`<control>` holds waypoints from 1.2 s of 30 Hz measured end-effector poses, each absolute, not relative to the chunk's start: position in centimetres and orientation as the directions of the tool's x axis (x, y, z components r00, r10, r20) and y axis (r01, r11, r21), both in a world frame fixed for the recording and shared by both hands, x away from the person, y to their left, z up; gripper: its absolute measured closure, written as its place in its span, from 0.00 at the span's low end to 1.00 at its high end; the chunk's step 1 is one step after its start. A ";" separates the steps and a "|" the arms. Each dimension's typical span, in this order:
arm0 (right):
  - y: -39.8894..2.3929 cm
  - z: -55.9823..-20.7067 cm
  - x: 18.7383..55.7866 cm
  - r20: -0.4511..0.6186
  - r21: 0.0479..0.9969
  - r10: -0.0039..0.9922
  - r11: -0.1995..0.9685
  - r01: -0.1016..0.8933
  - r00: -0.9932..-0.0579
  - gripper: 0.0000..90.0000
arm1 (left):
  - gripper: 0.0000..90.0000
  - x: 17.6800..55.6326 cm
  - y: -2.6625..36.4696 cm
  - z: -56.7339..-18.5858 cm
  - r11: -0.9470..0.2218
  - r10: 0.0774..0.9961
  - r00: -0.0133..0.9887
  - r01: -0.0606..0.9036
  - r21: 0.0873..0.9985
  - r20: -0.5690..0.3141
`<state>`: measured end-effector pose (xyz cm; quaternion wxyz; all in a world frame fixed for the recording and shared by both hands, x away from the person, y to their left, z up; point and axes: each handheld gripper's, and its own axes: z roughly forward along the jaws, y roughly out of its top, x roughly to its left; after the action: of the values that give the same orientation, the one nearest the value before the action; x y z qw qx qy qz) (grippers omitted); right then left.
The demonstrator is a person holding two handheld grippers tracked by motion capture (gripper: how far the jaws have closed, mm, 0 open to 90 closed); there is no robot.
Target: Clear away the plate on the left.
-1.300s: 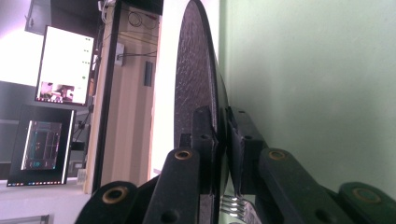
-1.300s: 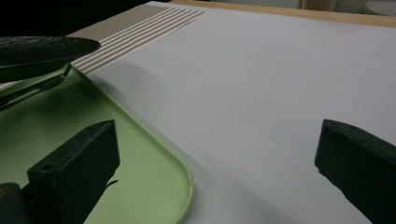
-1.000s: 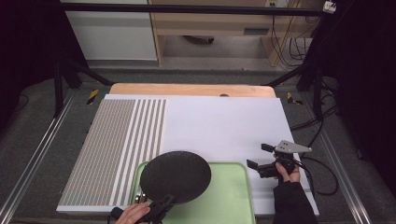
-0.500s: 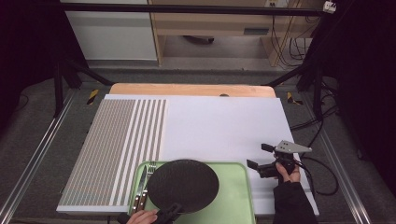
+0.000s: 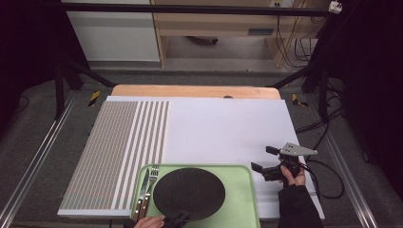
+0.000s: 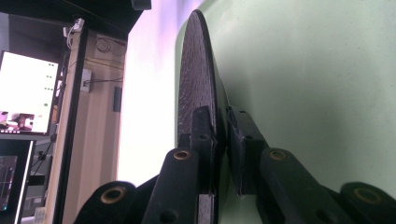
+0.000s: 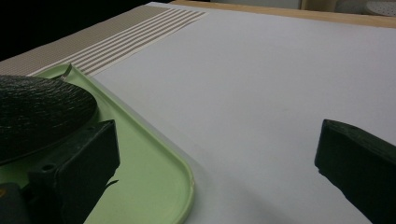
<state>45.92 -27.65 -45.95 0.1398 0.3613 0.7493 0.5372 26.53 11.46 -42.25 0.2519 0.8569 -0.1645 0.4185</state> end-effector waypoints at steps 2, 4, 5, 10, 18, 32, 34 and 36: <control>-27.7 -45.9 45.9 0.179 0.906 0.691 0.162 0.392 -0.700 0.00 | 0.90 26.6 11.4 -42.4 -0.819 -0.072 0.598 -0.492 0.295 0.798; -27.6 -45.9 45.9 0.180 0.906 0.691 0.162 0.392 -0.700 0.00 | 0.90 26.6 11.4 -42.4 -0.820 -0.074 0.600 -0.491 0.294 0.796; -27.6 -45.9 45.9 0.180 0.906 0.691 0.162 0.392 -0.700 0.00 | 0.90 26.6 11.4 -42.4 -0.821 -0.074 0.602 -0.490 0.295 0.795; -27.6 -46.0 45.9 0.179 0.906 0.692 0.162 0.391 -0.700 0.00 | 0.89 26.7 11.4 -42.5 -0.820 -0.075 0.604 -0.491 0.296 0.794; -27.6 -46.0 45.9 0.179 0.906 0.691 0.162 0.392 -0.700 0.00 | 0.91 27.0 11.2 -42.9 -0.830 -0.095 0.622 -0.481 0.283 0.778; -27.7 -45.9 45.9 0.180 0.905 0.691 0.162 0.393 -0.700 0.00 | 0.95 27.0 11.1 -43.2 -0.819 -0.106 0.675 -0.476 0.321 0.730; -27.7 -45.9 45.9 0.181 0.905 0.691 0.161 0.393 -0.700 0.00 | 0.95 27.0 11.1 -43.3 -0.820 -0.101 0.690 -0.466 0.332 0.717; -27.7 -45.9 45.9 0.178 0.905 0.691 0.163 0.392 -0.700 0.00 | 0.94 27.1 11.0 -43.4 -0.820 -0.098 0.708 -0.456 0.346 0.700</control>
<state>45.89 -27.68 -45.92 0.1395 0.3612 0.7497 0.5366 27.10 11.03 -43.38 0.2560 0.8879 -0.1559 0.3490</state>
